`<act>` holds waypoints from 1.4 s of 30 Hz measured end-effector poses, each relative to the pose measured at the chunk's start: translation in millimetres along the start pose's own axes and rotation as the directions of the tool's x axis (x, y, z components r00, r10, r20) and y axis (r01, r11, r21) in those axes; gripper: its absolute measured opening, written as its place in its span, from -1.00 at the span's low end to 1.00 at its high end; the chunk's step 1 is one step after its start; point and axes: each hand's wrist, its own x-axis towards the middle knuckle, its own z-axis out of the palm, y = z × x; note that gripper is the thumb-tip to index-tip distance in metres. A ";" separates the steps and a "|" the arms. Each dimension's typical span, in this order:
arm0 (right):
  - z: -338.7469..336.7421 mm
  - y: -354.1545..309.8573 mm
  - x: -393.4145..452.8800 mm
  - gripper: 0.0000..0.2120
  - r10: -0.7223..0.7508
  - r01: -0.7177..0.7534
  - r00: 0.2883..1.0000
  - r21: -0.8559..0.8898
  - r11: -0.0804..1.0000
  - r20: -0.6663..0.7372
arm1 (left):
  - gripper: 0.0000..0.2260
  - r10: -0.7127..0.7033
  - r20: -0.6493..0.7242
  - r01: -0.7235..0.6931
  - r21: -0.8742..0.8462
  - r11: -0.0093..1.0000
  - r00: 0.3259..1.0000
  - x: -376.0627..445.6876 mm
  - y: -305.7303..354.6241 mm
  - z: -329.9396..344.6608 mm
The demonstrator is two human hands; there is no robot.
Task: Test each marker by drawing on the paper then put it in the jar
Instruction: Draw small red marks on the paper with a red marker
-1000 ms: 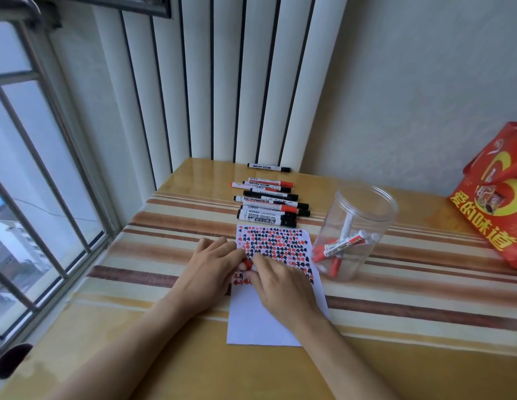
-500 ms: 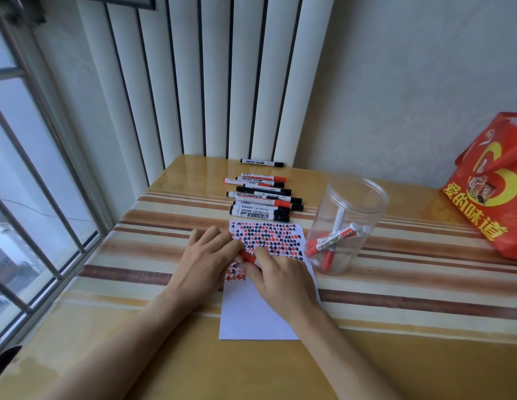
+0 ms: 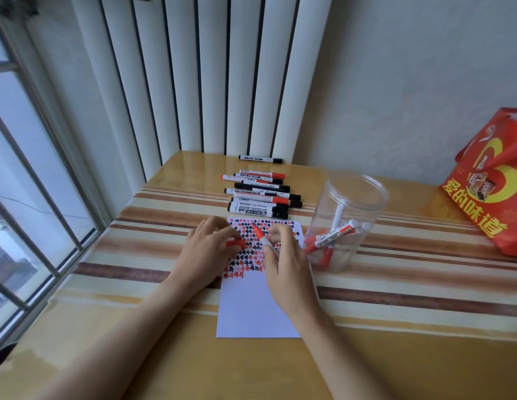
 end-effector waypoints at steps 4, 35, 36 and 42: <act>0.1 5.3 1.1 -0.85 0.135 -0.141 0.990 0.301 0.943 0.041 | -0.71 -0.015 0.032 0.016 -0.033 0.999 0.999 -2.3 -2.1 -2.5; 1.4 9.0 -11.2 -0.84 0.297 -0.376 0.921 0.382 0.844 0.250 | -0.37 -0.007 0.274 -0.040 0.168 0.985 0.962 -16.4 -28.5 -10.5; 1.3 9.2 -11.3 -0.84 0.299 -0.378 0.921 0.383 0.843 0.250 | -0.37 -0.007 0.276 -0.041 0.166 0.985 0.961 -16.4 -28.7 -10.5; 1.3 9.3 -10.7 -0.77 0.287 -0.368 0.922 0.356 0.859 0.262 | -0.35 -0.009 0.274 -0.037 0.163 0.986 0.962 -17.1 -26.8 -11.7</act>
